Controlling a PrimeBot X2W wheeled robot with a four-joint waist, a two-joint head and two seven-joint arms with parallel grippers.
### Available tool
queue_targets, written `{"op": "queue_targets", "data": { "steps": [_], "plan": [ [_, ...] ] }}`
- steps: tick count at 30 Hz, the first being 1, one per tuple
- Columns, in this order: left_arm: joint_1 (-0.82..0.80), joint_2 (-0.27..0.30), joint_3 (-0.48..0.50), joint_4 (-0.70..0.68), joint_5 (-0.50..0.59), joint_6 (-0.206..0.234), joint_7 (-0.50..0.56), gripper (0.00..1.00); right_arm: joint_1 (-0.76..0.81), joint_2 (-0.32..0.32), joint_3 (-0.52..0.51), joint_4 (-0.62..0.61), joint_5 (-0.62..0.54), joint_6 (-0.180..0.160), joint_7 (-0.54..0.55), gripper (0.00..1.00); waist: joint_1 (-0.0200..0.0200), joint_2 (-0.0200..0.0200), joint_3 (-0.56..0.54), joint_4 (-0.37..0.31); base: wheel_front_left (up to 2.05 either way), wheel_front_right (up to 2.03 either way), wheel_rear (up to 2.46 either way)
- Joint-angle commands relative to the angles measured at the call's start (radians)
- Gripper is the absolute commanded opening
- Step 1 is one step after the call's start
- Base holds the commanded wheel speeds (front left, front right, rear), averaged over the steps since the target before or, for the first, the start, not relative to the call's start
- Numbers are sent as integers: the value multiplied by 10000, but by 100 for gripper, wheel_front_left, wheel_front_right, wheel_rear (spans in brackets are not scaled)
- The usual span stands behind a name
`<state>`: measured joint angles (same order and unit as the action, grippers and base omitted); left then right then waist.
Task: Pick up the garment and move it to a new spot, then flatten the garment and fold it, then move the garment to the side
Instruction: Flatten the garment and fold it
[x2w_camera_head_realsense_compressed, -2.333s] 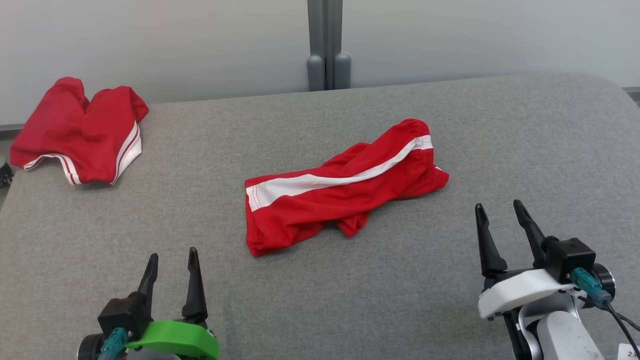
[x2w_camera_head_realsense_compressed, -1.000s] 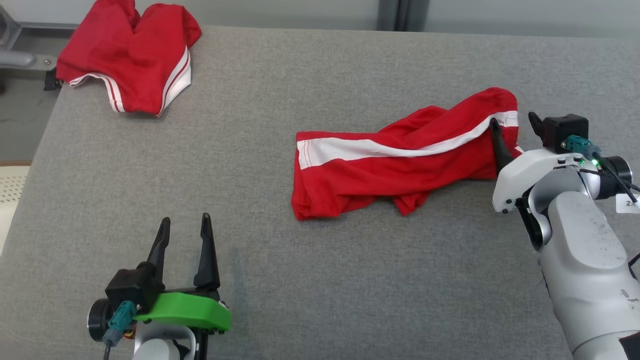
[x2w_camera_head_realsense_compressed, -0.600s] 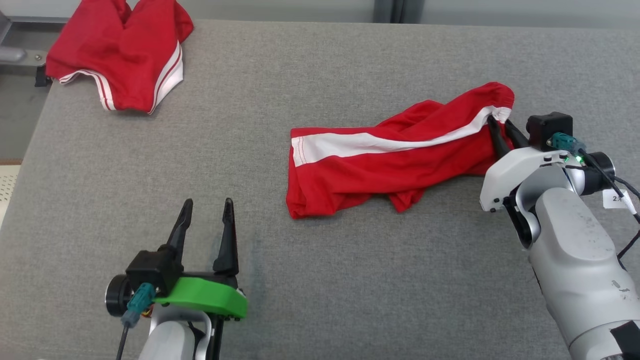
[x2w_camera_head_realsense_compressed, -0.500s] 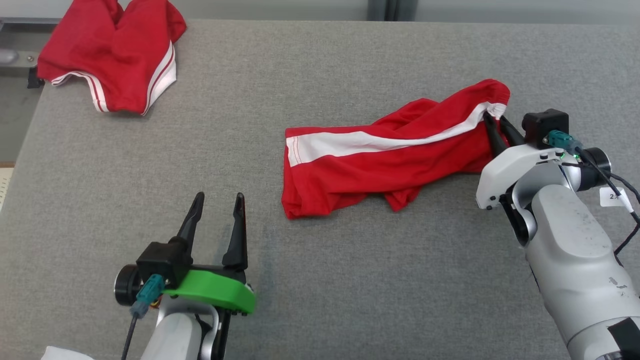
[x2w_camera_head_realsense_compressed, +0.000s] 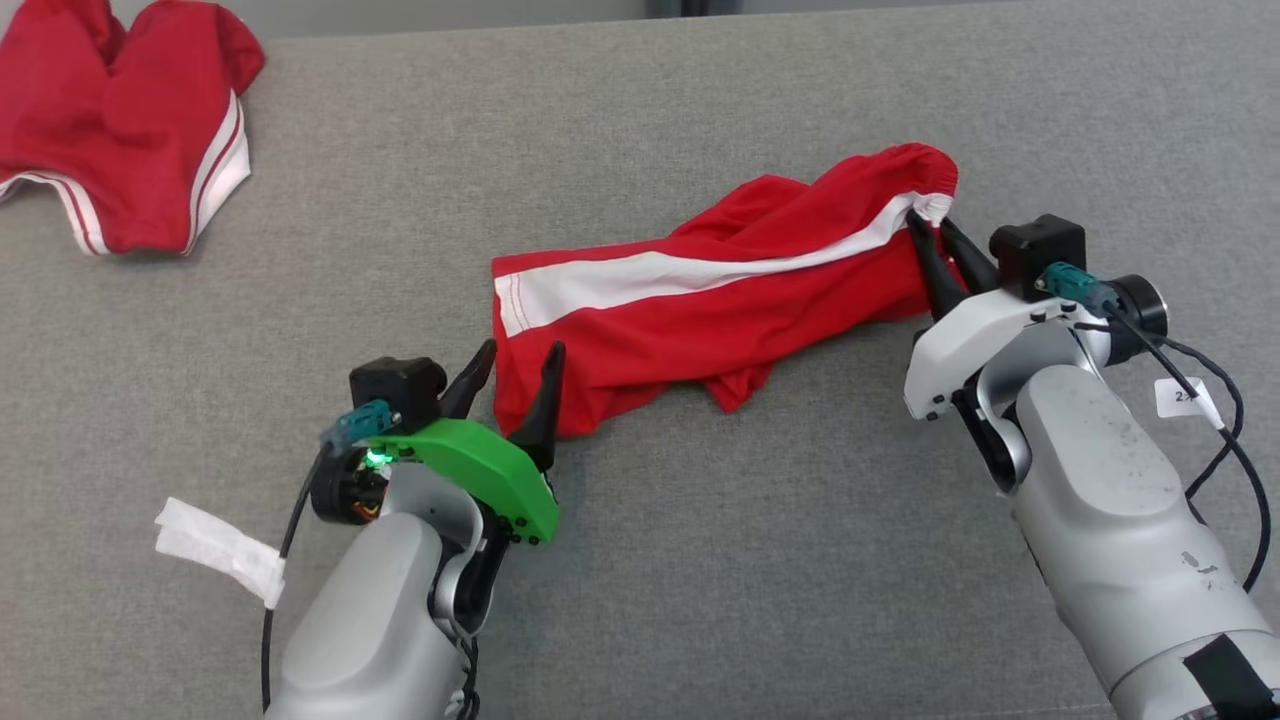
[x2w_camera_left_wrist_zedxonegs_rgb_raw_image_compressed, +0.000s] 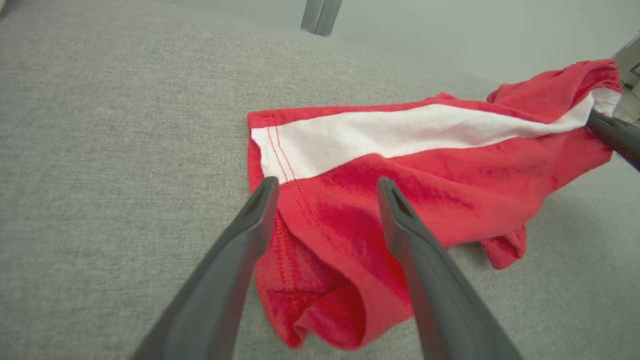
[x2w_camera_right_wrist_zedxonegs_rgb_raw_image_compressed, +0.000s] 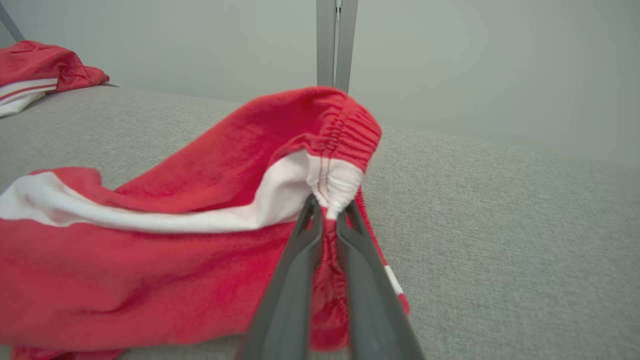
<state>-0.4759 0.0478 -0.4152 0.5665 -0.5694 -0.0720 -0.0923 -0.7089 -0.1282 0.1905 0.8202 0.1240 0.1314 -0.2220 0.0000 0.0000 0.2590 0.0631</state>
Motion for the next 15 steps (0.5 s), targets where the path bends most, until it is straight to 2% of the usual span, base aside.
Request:
{"op": "queue_targets", "data": {
  "steps": [1, 11, 15],
  "plan": [
    [-280, 52, 4, 299, -284, 64, 167, 100, -18, 54, 80, -49, 81, -14, -64, 0, 0, 0, 229, -315, 0, 0, 0],
    [-1310, 48, 73, 1941, -1475, 293, 645, 100, -207, 220, 355, -112, 258, -14, -226, 0, 0, 0, 620, -719, 0, 0, 0],
    [-1647, 48, 94, 2248, -1678, 192, 557, 100, -302, 254, 367, -129, 273, -14, -259, 0, 0, 0, 745, -791, 0, 0, 0]
  ]
}}
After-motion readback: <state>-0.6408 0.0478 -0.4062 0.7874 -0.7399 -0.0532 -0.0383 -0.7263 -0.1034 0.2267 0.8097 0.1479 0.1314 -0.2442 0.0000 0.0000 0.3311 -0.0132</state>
